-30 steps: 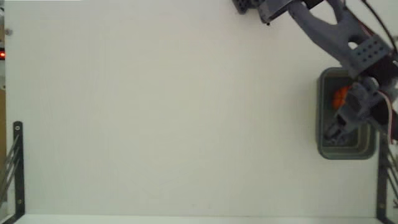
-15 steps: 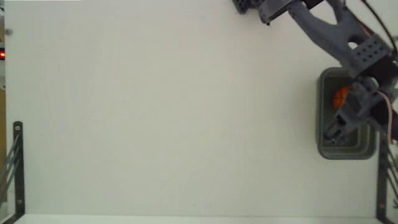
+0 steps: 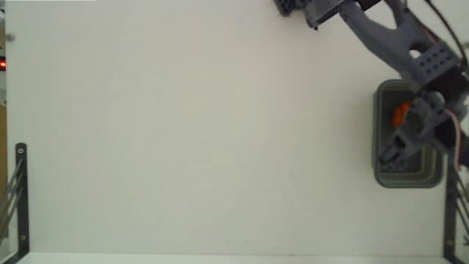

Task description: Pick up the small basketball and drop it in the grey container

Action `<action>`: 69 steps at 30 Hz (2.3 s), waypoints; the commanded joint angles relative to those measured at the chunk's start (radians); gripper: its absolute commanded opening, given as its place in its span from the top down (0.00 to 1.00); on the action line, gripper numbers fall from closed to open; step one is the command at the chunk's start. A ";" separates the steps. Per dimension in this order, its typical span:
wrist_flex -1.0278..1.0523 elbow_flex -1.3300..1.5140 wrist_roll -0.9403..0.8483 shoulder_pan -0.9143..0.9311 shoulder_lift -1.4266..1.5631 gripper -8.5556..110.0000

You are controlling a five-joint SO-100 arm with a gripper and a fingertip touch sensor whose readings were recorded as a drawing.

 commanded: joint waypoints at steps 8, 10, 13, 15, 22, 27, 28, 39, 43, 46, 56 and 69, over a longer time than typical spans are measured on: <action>0.015 0.090 0.005 0.076 0.173 0.00; 0.016 0.111 0.005 0.092 0.195 0.00; 0.016 0.148 0.005 0.120 0.232 0.00; 0.016 0.172 0.005 0.139 0.256 0.00; 0.016 0.268 0.005 0.213 0.353 0.00; 0.017 0.338 0.005 0.266 0.423 0.00; 0.017 0.354 0.005 0.278 0.439 0.00; 0.018 0.507 0.005 0.396 0.593 0.00; 0.018 0.561 0.005 0.438 0.648 0.00; 0.018 0.599 0.005 0.466 0.685 0.00; 0.019 0.706 0.005 0.549 0.793 0.00; 0.019 0.781 0.005 0.607 0.869 0.00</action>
